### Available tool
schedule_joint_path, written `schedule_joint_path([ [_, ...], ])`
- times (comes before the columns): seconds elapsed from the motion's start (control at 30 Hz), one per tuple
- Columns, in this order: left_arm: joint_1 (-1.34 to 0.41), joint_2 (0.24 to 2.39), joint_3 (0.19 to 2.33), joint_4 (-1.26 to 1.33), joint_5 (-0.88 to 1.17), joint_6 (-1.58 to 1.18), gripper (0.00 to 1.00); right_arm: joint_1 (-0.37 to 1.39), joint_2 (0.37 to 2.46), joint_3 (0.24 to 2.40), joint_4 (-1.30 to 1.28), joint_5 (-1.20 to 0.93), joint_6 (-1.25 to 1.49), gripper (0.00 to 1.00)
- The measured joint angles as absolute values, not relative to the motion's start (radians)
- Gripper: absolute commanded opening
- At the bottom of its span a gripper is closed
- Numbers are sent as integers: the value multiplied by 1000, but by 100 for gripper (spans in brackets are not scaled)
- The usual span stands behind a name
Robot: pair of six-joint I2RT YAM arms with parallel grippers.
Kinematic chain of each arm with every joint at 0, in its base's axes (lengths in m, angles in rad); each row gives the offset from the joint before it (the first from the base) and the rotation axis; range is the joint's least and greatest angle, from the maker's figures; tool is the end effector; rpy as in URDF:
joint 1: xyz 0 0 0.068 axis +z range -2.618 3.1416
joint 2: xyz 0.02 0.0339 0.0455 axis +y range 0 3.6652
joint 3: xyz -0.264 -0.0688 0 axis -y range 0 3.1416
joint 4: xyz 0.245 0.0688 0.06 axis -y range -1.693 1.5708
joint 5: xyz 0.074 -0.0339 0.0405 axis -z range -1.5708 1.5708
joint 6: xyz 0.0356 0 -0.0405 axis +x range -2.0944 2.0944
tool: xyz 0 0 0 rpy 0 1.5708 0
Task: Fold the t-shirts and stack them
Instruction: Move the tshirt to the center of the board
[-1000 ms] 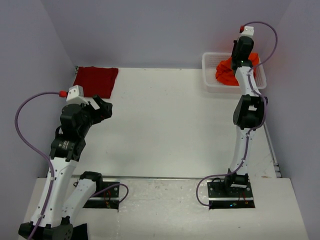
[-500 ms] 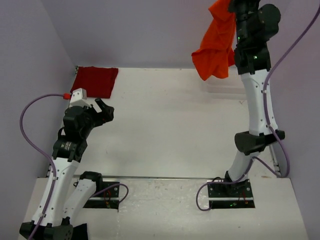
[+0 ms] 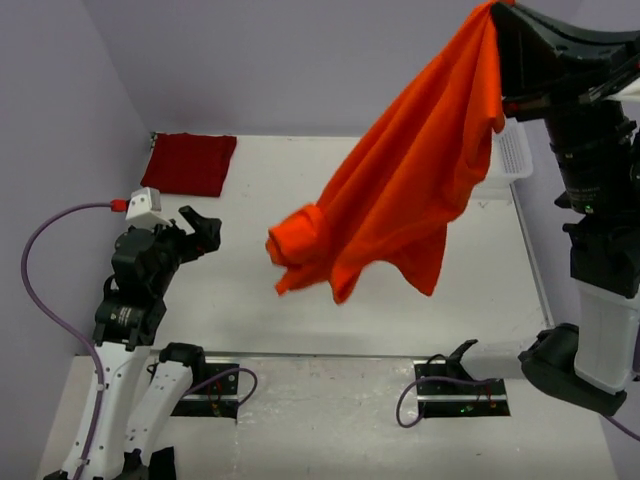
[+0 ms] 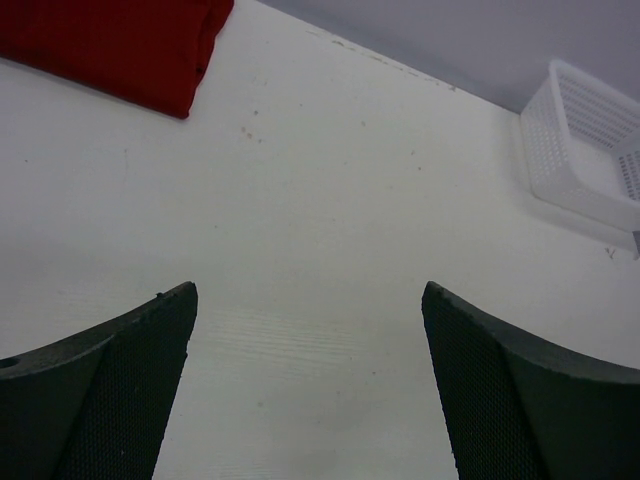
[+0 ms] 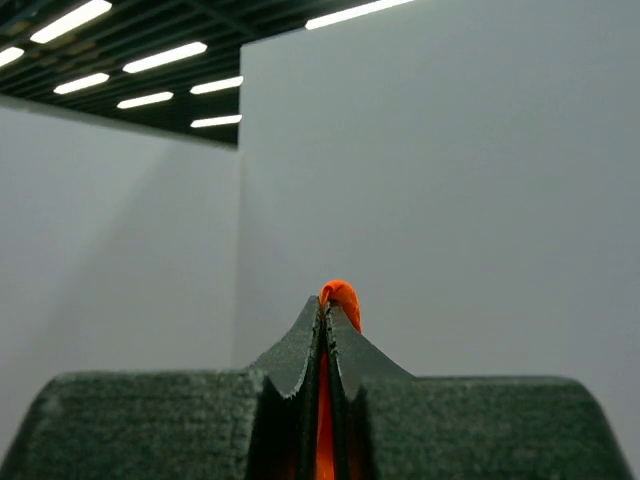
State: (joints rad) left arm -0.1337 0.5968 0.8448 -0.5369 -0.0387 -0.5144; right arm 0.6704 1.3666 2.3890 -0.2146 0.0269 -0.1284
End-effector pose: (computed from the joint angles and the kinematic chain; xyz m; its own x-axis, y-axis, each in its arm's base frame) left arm 0.1285 -0.0159 0.3490 -0.2933 -0.4566 -0.8399 -0.0550 0.8852 -0.4620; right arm 0.0936 0.0730 0.6916 0.6393 0.3436 -0.6879 -0.5290 0.8458 -0.0692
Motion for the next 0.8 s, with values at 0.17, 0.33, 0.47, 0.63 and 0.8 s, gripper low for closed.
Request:
schedule_joint_path([
  [0.17, -134, 556, 883, -570, -38, -516, 93, 709, 1206, 2122, -298, -60, -7, 0],
  [0.33, -134, 557, 937, -587, -38, -515, 93, 719, 1235, 1950, -364, -139, 49, 0],
  [0.47, -134, 558, 942, -599, -38, -515, 93, 753, 1397, 1909, -395, -172, 64, 0],
  [0.63, -134, 561, 942, -617, -39, -515, 93, 824, 1657, 1876, -422, -186, 81, 42],
  [0.8, -134, 582, 943, -620, -38, -515, 93, 843, 1787, 1877, -485, -83, 81, 92],
])
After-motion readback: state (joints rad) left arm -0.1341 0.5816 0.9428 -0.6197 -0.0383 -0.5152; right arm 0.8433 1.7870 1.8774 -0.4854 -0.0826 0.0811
